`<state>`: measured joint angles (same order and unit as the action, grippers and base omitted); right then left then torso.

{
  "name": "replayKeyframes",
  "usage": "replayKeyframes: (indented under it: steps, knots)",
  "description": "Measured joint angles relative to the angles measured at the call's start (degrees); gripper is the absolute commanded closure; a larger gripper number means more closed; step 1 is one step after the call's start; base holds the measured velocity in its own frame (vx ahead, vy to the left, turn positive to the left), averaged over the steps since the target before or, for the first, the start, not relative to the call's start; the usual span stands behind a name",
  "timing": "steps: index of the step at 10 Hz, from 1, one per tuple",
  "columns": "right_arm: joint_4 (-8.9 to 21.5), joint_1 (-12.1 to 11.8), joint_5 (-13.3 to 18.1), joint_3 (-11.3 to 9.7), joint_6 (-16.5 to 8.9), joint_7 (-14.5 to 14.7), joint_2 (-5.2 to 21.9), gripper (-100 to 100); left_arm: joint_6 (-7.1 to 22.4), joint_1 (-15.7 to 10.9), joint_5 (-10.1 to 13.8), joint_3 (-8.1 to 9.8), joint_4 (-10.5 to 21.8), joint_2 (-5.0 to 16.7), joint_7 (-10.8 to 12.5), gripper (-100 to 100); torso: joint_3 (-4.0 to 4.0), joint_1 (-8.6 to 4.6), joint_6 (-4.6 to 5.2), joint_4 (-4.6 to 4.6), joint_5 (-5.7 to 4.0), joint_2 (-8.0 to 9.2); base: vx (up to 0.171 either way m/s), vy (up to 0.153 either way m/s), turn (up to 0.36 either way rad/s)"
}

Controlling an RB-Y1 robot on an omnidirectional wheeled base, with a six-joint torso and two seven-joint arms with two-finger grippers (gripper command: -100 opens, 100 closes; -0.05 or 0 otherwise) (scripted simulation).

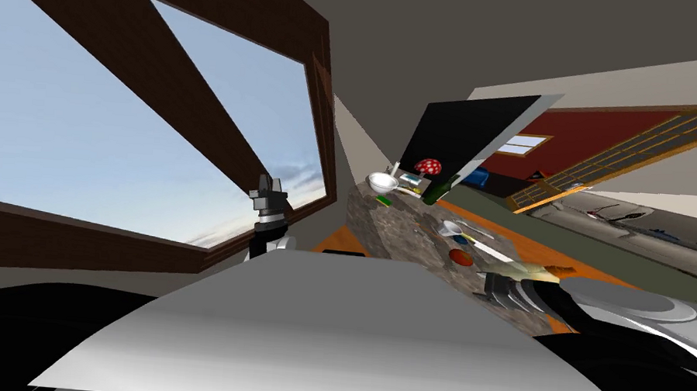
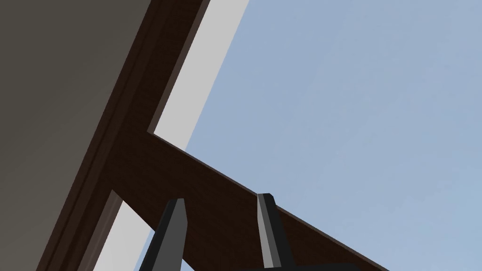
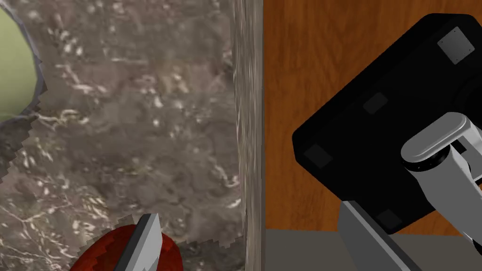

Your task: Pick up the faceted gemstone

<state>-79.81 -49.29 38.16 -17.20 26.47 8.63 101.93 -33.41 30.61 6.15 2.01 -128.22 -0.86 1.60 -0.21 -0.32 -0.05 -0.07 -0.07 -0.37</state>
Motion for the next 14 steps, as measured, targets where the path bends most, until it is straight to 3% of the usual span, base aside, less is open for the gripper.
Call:
replayKeyframes:
  steps: [1,2,3,4,7,9,11,12,13,14]
  knots:
    - [3.01,0.38,0.58,0.00,1.28,0.35,0.59,-100,0.00,0.00,0.00,0.00,0.00,0.00,0.00,0,-0.02,-0.13,0.01,-0.01,-0.05,-0.04,0.068,-0.091,0.082]
    - [3.25,-0.42,0.29,0.24,1.32,0.53,1.51,-100,0.00,0.01,0.00,0.01,0.00,0.00,0.00,0,0.01,0.01,0.10,0.01,-0.04,0.02,0.055,-0.124,0.312]
    - [4.59,-2.17,-1.30,1.08,1.34,1.12,3.01,-100,0.00,0.00,0.00,0.00,0.00,0.00,0.00,0,0.02,-0.08,-0.02,0.01,-0.02,0.04,0.079,-0.190,0.401]
    - [4.54,-5.38,-4.75,2.32,0.32,2.40,4.96,-100,0.00,0.00,0.00,0.01,0.00,0.01,0.00,0,-0.03,-0.27,0.00,-0.01,-0.09,-0.05,0.041,-0.146,0.056]
    - [7.44,-1.07,-1.45,1.14,2.00,-0.10,2.43,-100,0.00,-0.01,0.00,0.00,0.00,0.00,0.00,0,0.18,0.08,0.05,0.08,-0.02,0.31,-0.015,-0.101,0.130]
    - [7.65,-1.58,-5.19,3.11,2.55,-0.47,1.01,-100,0.00,0.00,0.00,0.01,0.00,0.01,0.00,0,0.24,-0.28,0.11,0.11,-0.11,0.41,-0.038,-0.166,0.124]
    - [8.04,1.55,-5.76,3.20,3.77,-2.23,-2.14,-100,0.00,0.01,0.00,0.01,0.00,0.00,0.00,0,0.22,-0.03,0.13,0.10,-0.08,0.36,-0.010,-0.086,0.062]
    - [7.42,0.71,-7.37,4.27,3.90,-2.24,-3.11,-100,0.00,0.01,0.00,0.00,0.00,0.00,0.00,0,0.20,0.12,0.13,0.09,-0.04,0.33,-0.011,-0.007,0.031]
    - [7.32,0.59,-7.59,4.42,3.87,-2.17,-3.19,0,0.00,0.01,0.00,0.00,0.00,-0.01,0.00,0,0.19,0.34,0.13,0.09,0.02,0.31,0.000,0.000,0.000]
    - [7.33,0.60,-7.57,4.40,3.87,-2.18,-3.18,-100,0.00,0.01,0.00,0.00,0.00,-0.01,0.00,0,0.18,0.42,0.13,0.08,0.05,0.29,0.003,-0.008,0.072]
